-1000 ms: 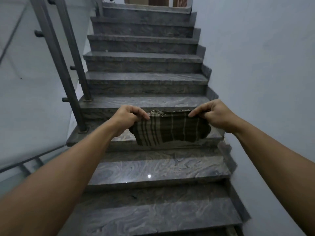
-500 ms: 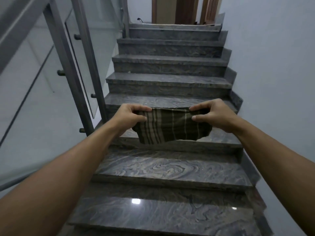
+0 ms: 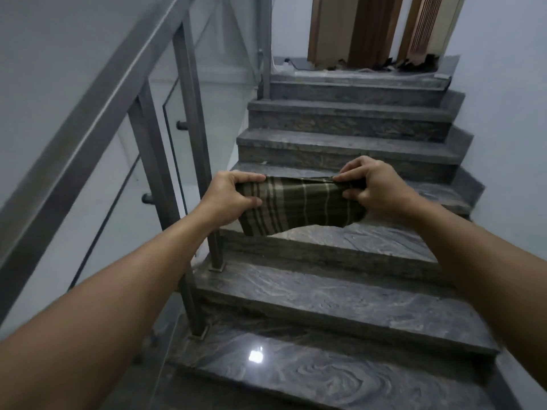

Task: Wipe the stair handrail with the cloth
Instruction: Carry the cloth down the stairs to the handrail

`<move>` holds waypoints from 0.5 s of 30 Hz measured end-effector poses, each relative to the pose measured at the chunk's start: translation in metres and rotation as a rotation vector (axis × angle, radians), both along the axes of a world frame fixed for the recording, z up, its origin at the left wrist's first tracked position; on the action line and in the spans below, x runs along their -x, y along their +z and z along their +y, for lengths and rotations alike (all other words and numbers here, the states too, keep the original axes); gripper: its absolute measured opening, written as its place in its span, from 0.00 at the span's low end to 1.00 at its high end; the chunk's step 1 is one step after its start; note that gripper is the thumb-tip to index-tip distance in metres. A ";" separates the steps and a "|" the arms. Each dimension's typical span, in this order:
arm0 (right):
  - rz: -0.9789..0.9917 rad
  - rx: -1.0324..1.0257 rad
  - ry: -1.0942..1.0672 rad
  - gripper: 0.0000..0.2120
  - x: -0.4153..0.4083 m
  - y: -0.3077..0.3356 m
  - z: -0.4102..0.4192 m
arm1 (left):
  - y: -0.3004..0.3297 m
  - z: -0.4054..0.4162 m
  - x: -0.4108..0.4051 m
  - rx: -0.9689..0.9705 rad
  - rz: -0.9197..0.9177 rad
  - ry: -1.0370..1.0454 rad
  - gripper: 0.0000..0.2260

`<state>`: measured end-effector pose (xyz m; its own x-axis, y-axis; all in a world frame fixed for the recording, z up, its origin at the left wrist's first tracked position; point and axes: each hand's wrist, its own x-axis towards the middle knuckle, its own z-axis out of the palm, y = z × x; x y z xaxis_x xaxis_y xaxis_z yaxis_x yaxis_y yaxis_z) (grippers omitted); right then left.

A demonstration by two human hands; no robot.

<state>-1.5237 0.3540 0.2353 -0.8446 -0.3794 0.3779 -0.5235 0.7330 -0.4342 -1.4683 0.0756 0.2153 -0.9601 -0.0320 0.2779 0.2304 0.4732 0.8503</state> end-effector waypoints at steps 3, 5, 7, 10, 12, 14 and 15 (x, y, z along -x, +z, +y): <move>0.033 -0.001 0.001 0.15 0.037 0.041 -0.010 | 0.037 -0.016 0.045 0.038 0.003 -0.016 0.21; 0.045 -0.015 -0.019 0.15 0.060 0.066 -0.013 | 0.064 -0.018 0.073 0.044 0.010 -0.013 0.21; 0.057 -0.029 -0.036 0.15 0.084 0.089 -0.014 | 0.088 -0.016 0.100 0.071 0.021 -0.005 0.21; 0.067 -0.043 -0.043 0.16 0.123 0.119 -0.009 | 0.118 -0.011 0.143 0.119 0.028 -0.011 0.22; 0.078 -0.040 -0.034 0.16 0.148 0.137 -0.005 | 0.137 -0.005 0.172 0.144 0.043 -0.008 0.22; 0.083 -0.039 -0.027 0.16 0.176 0.156 0.001 | 0.157 0.002 0.198 0.186 0.057 0.006 0.22; 0.077 -0.036 -0.022 0.16 0.189 0.166 0.004 | 0.168 0.007 0.210 0.202 0.064 0.013 0.22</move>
